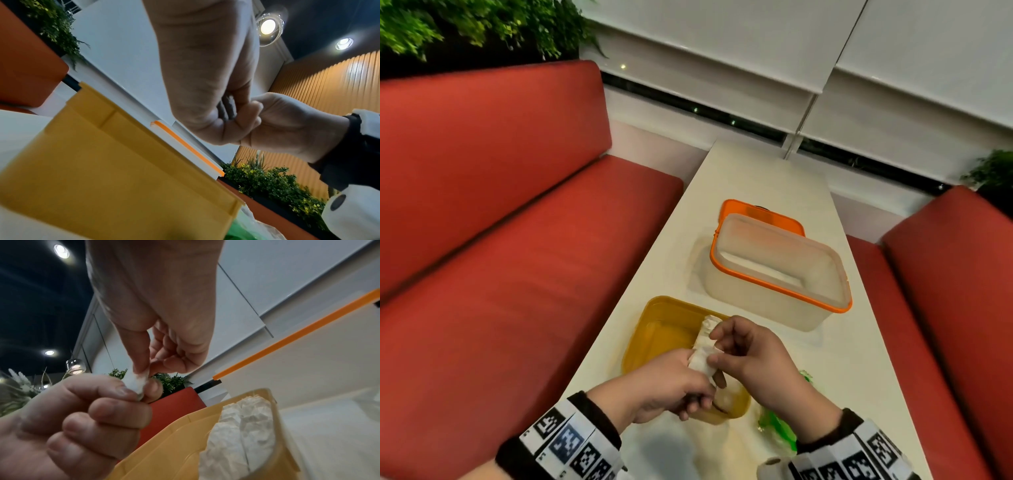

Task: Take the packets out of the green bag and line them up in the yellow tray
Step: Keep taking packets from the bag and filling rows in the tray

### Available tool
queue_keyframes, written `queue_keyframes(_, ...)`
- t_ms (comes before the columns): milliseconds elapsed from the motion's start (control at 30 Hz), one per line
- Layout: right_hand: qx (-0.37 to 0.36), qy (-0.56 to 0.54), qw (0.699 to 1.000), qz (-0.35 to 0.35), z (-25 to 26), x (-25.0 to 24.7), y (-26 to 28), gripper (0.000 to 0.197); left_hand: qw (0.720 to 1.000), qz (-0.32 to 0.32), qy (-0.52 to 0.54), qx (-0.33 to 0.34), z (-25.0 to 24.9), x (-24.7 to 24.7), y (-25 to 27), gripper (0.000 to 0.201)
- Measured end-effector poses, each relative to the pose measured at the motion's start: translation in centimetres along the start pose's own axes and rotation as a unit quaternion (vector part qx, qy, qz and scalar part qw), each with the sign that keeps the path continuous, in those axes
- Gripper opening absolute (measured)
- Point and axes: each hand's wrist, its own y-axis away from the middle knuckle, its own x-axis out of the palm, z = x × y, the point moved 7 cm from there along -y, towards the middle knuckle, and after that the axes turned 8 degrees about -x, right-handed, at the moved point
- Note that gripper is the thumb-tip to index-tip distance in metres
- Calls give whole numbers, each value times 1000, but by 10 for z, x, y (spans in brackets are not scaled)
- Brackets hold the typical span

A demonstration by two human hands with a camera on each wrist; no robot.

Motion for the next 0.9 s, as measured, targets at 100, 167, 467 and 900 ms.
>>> queue_keyframes(100,1,81,996,39,7,7,-10,17,999,-26,-32,12,-3,-10,-3,20)
queue_keyframes(167,-16,124,991,55,16,10,-15,4,999,-33,-37,15,-7,-14,-3,21)
queue_keyframes(467,-106,333,937,27,46,13,-45,8,989,-108,89,54,-13,-50,-1,15)
queue_keyframes(900,-30,479,871,109,-4,30,-105,15,967,-210,-96,106,8,-63,6,7)
